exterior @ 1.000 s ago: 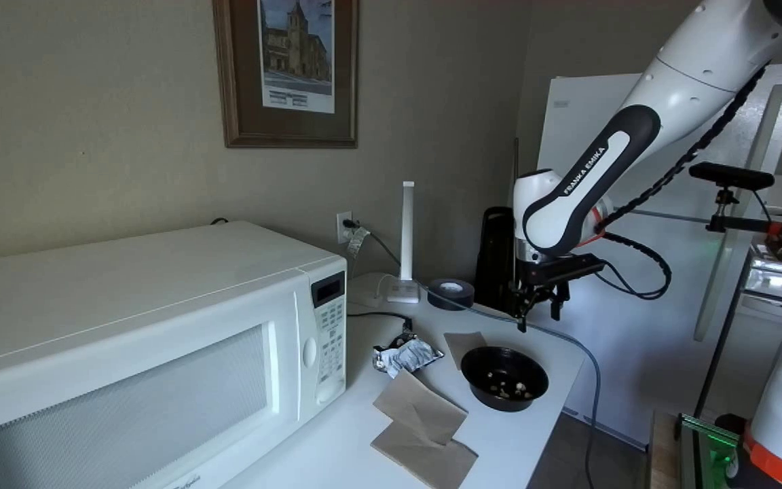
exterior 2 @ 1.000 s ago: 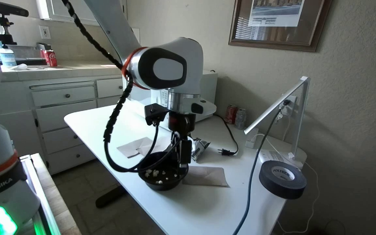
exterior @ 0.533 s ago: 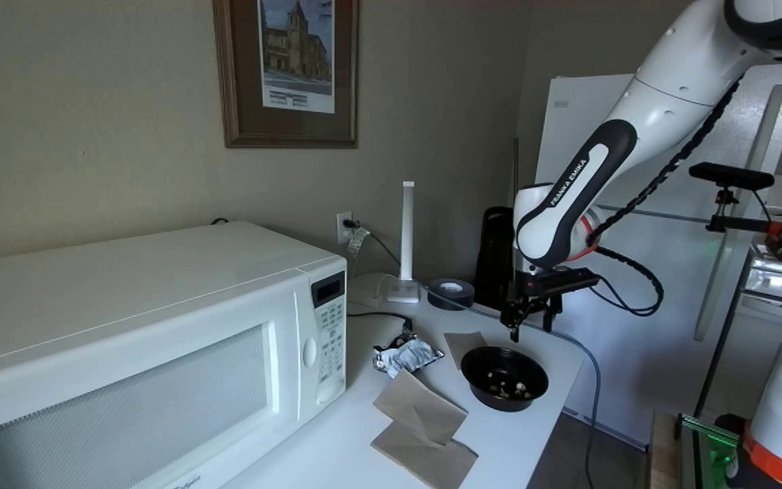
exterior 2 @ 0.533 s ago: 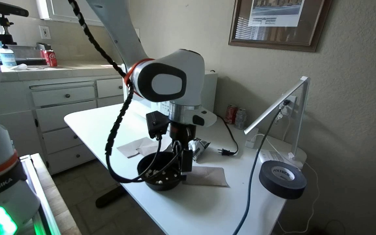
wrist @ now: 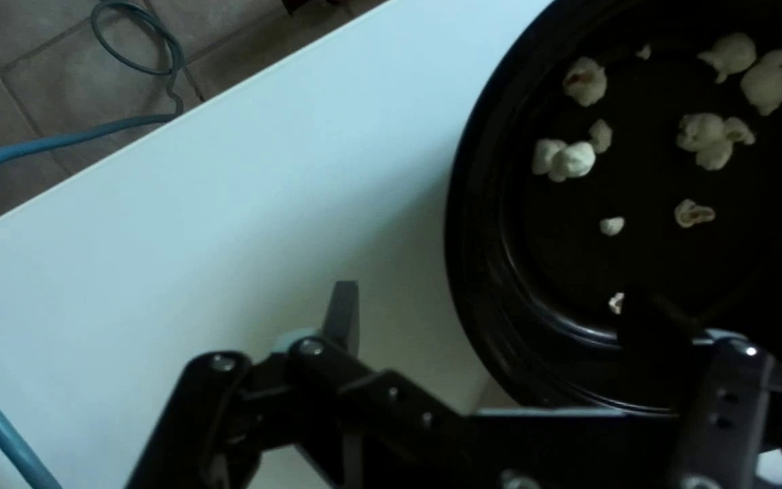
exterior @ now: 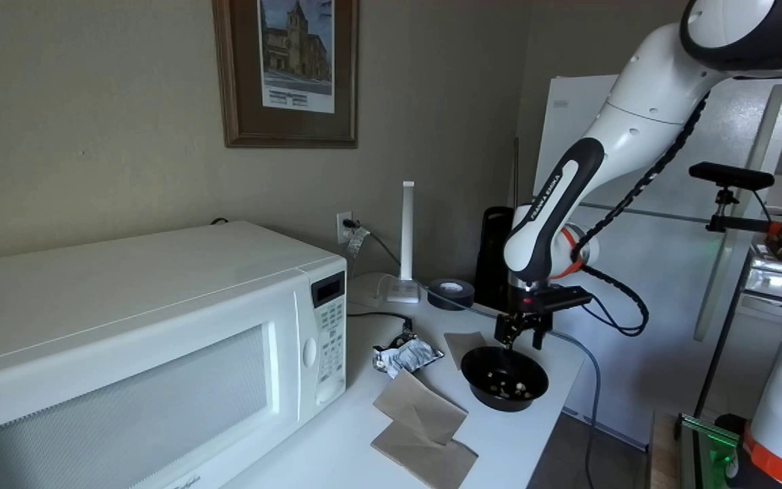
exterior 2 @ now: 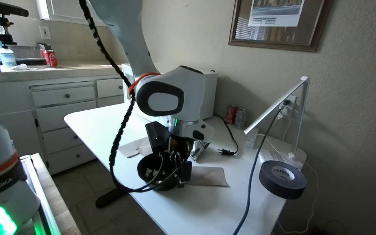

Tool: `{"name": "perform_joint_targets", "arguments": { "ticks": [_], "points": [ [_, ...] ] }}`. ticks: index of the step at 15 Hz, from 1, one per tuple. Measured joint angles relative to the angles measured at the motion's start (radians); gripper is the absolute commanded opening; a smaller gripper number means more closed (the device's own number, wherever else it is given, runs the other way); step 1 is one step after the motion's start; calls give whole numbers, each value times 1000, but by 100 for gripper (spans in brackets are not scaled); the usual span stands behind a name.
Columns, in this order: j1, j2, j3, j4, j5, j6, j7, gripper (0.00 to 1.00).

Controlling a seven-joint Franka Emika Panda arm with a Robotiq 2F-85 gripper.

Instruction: Pour the contents of the black bowl onto the brown paper

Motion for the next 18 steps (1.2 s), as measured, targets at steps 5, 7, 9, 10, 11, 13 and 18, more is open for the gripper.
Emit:
{"name": "perform_joint_targets", "arguments": {
  "ticks": [5, 7, 9, 10, 11, 13, 18],
  "points": [
    [-1, 42, 34, 15, 75, 40, -79, 89],
    [-3, 57, 45, 24, 88, 43, -95, 50],
    [-4, 68, 52, 34, 97, 45, -105, 44],
    [-6, 72, 55, 38, 100, 45, -110, 36],
    [-7, 77, 58, 44, 102, 45, -114, 26],
    [-8, 83, 59, 51, 103, 45, -120, 11],
    [-11, 91, 64, 65, 104, 45, -129, 10]
  ]
}}
